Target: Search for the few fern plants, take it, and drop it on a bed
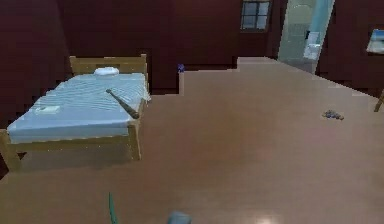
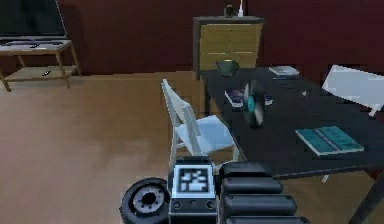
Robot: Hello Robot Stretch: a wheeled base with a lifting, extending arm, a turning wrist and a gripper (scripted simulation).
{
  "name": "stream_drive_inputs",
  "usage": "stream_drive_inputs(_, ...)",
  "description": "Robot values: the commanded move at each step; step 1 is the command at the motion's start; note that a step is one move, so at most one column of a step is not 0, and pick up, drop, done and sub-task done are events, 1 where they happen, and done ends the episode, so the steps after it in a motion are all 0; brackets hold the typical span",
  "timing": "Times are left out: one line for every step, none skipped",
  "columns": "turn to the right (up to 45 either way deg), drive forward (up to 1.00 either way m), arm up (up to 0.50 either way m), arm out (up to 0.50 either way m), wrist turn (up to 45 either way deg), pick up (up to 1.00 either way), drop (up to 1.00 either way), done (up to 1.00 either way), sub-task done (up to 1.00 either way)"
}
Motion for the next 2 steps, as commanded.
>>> stream_drive_inputs(0.0,1.0,0.0,0.0,0.0,0.0,0.0,0.0,0.0)
stream_drive_inputs(0.0,0.65,0.0,0.0,0.0,0.0,0.0,0.0,0.0)
